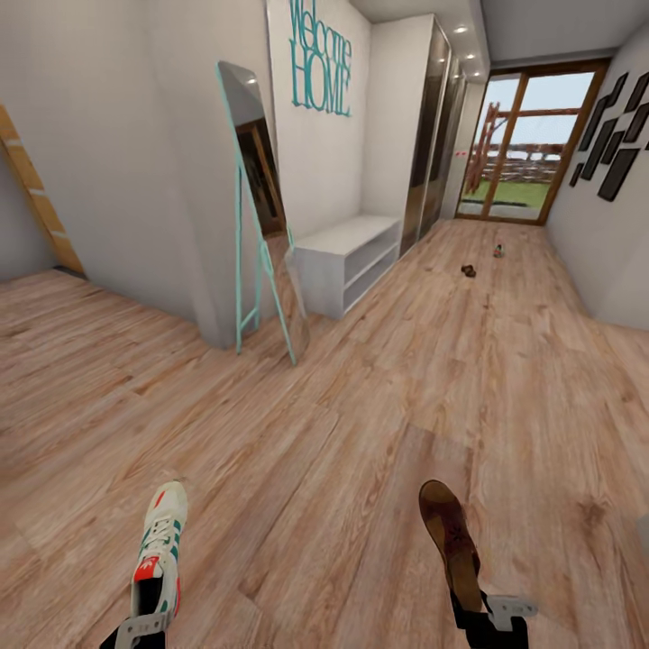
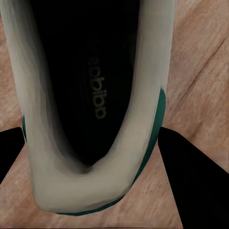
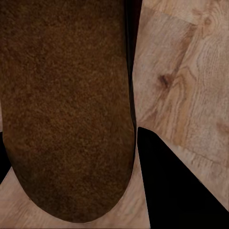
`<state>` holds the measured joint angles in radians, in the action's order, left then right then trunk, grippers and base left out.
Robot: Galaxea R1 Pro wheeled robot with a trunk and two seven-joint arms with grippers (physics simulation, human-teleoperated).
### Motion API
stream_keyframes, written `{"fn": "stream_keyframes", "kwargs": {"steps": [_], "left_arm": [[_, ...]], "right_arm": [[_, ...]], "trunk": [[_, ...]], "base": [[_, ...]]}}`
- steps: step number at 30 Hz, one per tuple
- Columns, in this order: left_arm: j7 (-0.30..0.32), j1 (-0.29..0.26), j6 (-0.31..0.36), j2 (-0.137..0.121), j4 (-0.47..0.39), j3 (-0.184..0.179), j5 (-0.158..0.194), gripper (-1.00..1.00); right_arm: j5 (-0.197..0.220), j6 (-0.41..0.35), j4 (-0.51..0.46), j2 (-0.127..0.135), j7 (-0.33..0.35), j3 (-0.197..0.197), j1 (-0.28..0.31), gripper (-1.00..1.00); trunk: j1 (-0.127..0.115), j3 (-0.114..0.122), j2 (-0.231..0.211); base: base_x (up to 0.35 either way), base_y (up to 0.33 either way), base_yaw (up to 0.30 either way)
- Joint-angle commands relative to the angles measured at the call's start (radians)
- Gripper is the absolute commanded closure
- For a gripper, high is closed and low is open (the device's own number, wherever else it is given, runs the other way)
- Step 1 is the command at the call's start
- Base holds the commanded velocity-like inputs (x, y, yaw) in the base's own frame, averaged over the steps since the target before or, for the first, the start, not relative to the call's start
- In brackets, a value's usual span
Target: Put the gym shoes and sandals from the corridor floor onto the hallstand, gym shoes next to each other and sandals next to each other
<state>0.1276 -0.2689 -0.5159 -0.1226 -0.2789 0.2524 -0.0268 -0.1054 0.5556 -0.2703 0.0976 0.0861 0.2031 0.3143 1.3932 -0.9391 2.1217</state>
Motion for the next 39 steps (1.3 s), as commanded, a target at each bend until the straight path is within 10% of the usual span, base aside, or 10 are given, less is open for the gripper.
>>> {"fn": "stream_keyframes", "kwargs": {"steps": [1, 39], "left_arm": [[0.007, -0.001, -0.003, 0.000, 0.001, 0.008, -0.003, 1.00], [0.009, 0.011, -0.004, 0.002, 0.001, 0.008, 0.001, 1.00]], "right_arm": [[-0.007, 0.003, 0.000, 0.000, 0.006, 0.009, 0.001, 1.00], [-0.008, 0.004, 0.002, -0.001, 0.006, 0.009, 0.001, 1.00]], "trunk": [[0.000, -0.001, 0.000], [0.000, -0.001, 0.000]], "base": [[0.000, -0.003, 0.275], [0.000, 0.000, 0.279]]}}
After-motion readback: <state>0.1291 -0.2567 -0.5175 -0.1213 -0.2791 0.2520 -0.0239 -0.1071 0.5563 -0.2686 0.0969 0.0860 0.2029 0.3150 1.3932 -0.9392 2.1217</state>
